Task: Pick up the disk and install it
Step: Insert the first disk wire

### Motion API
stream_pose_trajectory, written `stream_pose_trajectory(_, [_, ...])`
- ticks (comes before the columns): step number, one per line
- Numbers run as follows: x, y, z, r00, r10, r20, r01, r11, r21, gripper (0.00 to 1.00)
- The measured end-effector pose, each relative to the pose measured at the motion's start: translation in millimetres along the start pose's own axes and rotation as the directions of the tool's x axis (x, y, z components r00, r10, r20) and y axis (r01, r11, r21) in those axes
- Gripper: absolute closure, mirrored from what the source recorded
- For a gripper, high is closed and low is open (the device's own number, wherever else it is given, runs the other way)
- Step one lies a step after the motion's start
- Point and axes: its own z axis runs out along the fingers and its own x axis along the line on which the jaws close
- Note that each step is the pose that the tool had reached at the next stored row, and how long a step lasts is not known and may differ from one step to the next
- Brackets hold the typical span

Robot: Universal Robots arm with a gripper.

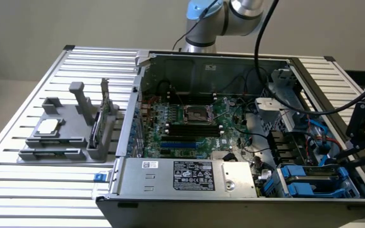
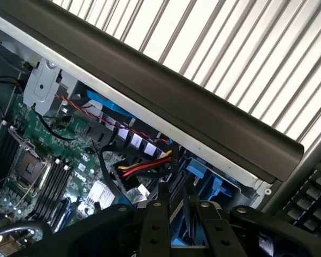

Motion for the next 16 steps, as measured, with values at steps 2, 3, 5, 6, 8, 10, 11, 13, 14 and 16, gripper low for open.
stream_pose_trajectory(2, [-0.8, 0.0, 2.9, 1.0000, -0.001, -0.0061, 0.001, 1.0000, -0.0034, 0.75])
stream_pose_trajectory(3, [-1.2, 0.1, 4.4, 1.0000, -0.002, -0.0094, 0.001, 1.0000, -0.0052, 0.75])
stream_pose_trajectory(5, [-1.8, 0.1, 6.7, 0.9998, -0.003, -0.0173, 0.003, 0.9999, -0.0101, 0.75])
stream_pose_trajectory(6, [-2.0, 0.1, 7.5, 0.9997, -0.004, -0.0227, 0.003, 0.9999, -0.0137, 0.75])
stream_pose_trajectory(8, [-2.5, 0.1, 8.5, 0.9994, -0.005, -0.0350, 0.004, 0.9997, -0.0228, 0.75])
stream_pose_trajectory(10, [-2.8, 0.0, 8.8, 0.9991, -0.005, -0.0432, 0.004, 0.9994, -0.0340, 0.75])
stream_pose_trajectory(11, [-3.0, 0.1, 9.0, 0.9990, -0.005, -0.0454, 0.003, 0.9992, -0.0395, 0.75])
stream_pose_trajectory(13, [-3.3, 0.0, 9.4, 0.9990, -0.004, -0.0449, 0.001, 0.9988, -0.0493, 0.75])
stream_pose_trajectory(14, [-3.6, -0.1, 9.6, 0.9991, -0.002, -0.0435, 0.000, 0.9986, -0.0521, 0.75])
stream_pose_trajectory(16, [-4.8, -0.6, 9.9, 0.9991, 0.001, -0.0430, -0.003, 0.9986, -0.0535, 0.75])
